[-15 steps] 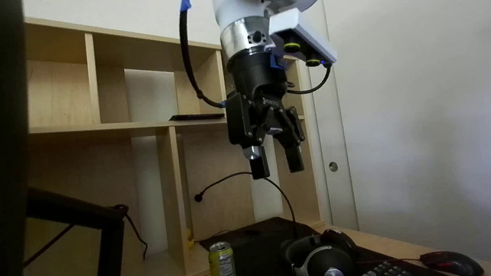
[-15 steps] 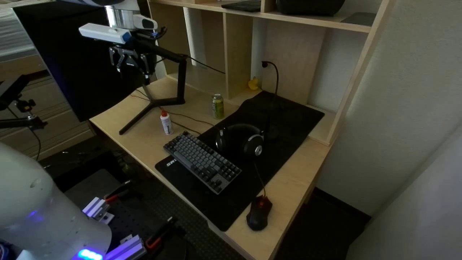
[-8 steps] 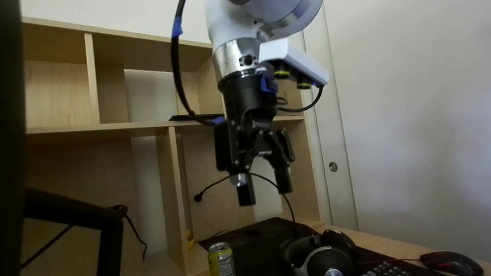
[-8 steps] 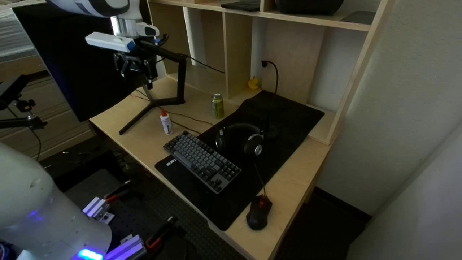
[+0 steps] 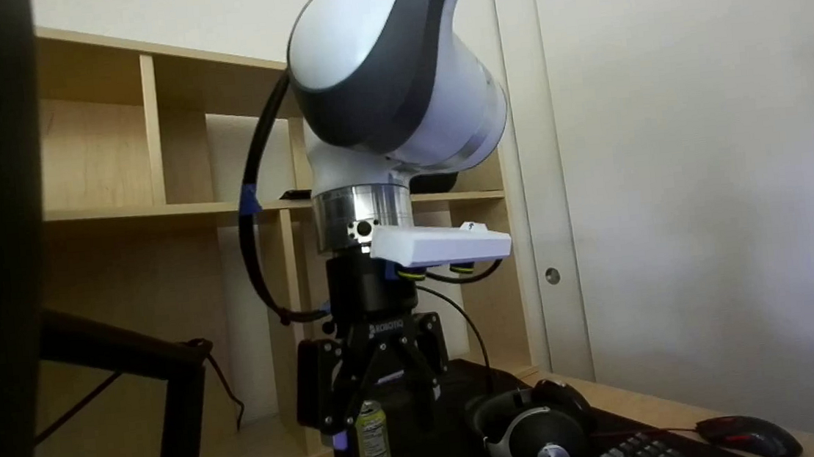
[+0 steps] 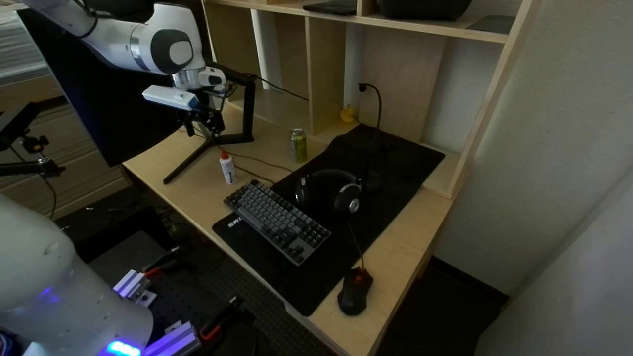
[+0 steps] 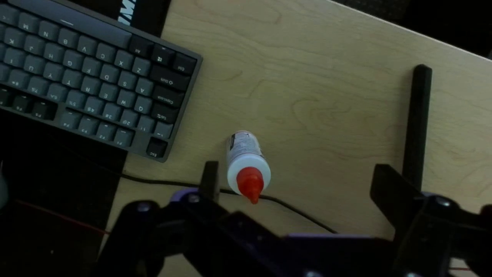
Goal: Move the white bottle to the right
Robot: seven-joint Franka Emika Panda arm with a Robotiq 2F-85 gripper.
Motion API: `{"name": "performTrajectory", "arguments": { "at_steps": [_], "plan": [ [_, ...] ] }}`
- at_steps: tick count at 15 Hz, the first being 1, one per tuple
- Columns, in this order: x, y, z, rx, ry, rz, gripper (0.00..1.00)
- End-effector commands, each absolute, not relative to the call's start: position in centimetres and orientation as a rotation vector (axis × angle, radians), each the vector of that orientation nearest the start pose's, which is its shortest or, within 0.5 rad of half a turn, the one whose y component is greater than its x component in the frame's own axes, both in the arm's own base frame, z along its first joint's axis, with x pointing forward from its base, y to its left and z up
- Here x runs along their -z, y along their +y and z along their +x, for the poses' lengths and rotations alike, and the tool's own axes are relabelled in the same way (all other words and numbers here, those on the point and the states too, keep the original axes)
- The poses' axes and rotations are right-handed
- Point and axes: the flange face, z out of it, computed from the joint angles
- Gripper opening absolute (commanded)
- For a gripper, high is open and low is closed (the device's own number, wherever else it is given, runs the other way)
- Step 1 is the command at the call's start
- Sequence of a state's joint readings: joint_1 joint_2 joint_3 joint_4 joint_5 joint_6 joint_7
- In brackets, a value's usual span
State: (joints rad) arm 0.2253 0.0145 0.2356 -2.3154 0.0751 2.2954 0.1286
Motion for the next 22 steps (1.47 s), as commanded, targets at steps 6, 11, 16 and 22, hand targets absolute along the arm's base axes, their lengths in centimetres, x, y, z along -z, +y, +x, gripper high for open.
{"name": "performTrajectory", "arguments": {
  "at_steps": [6,11,16,22],
  "plan": [
    [-28.0,24.9,45.9,0.03,-0.304,-3.023,1.0],
    [-26.4,26.2,45.4,0.017,-0.3,-3.026,1.0],
    [-28.0,26.3,44.9,0.049,-0.28,-3.044,1.0],
    [-29.2,29.0,41.2,-0.001,-0.056,-3.151,1.0]
  ]
}}
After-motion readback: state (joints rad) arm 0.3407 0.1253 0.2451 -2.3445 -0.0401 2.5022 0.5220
